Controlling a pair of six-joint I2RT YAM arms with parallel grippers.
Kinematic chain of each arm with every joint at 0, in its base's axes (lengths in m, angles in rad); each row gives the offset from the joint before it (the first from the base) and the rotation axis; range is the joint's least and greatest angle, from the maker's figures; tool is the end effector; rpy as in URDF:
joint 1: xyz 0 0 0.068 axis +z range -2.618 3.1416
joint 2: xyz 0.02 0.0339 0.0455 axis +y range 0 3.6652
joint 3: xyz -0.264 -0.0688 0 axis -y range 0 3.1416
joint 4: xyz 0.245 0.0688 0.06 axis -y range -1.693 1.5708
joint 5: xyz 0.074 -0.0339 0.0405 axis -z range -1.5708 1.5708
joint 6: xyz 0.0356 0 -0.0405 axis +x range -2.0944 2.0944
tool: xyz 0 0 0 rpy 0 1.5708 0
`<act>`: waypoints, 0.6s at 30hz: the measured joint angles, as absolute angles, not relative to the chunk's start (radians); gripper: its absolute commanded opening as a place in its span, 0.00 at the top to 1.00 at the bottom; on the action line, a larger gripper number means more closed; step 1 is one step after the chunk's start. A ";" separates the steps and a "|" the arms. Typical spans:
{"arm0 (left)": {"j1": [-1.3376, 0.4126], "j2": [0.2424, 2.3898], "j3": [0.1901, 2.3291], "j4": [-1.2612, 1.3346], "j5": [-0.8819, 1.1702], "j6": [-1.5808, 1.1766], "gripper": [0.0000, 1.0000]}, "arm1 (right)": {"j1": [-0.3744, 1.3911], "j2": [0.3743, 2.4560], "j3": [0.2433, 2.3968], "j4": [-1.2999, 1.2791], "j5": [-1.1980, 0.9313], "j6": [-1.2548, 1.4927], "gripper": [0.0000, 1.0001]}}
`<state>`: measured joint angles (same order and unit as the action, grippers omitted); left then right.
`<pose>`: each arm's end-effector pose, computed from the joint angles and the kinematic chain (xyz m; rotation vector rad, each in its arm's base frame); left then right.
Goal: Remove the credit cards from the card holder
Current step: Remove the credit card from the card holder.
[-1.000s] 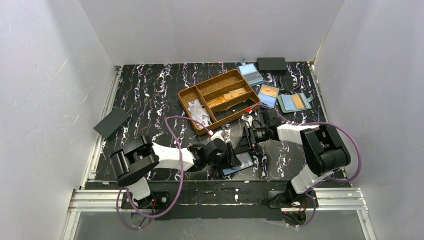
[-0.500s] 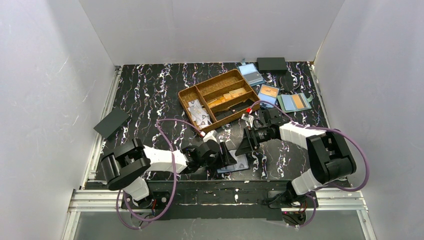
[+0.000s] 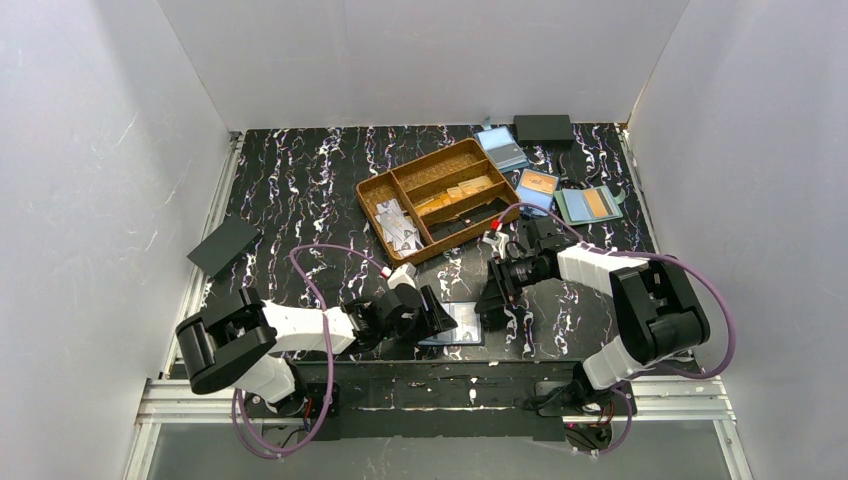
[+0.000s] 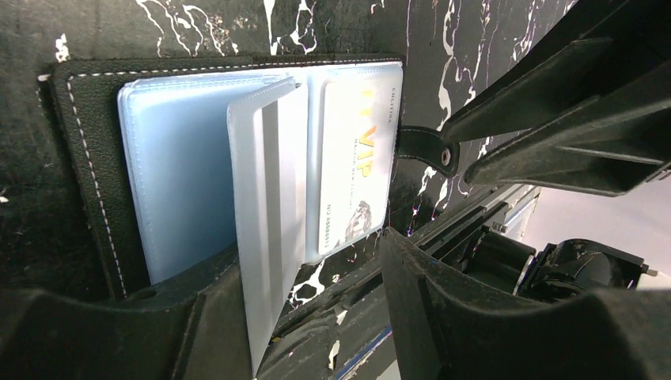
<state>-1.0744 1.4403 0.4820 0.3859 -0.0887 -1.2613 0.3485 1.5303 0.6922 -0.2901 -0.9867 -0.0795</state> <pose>0.1302 -0.2338 0.1500 -0.2843 2.4055 -1.1725 0.2322 0.1160 0.1507 -0.8255 2.3761 1.4059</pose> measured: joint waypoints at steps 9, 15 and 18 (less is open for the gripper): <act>-1.074 1.431 0.474 0.385 -0.090 -1.265 0.49 | 0.409 1.589 0.692 -0.290 -0.946 -0.062 0.74; -1.070 1.420 0.467 0.389 -0.089 -1.264 0.41 | 0.434 1.634 0.694 -0.289 -0.888 -0.029 0.75; -1.059 1.388 0.447 0.389 -0.089 -1.264 0.40 | 0.435 1.641 0.706 -0.291 -0.867 0.004 0.75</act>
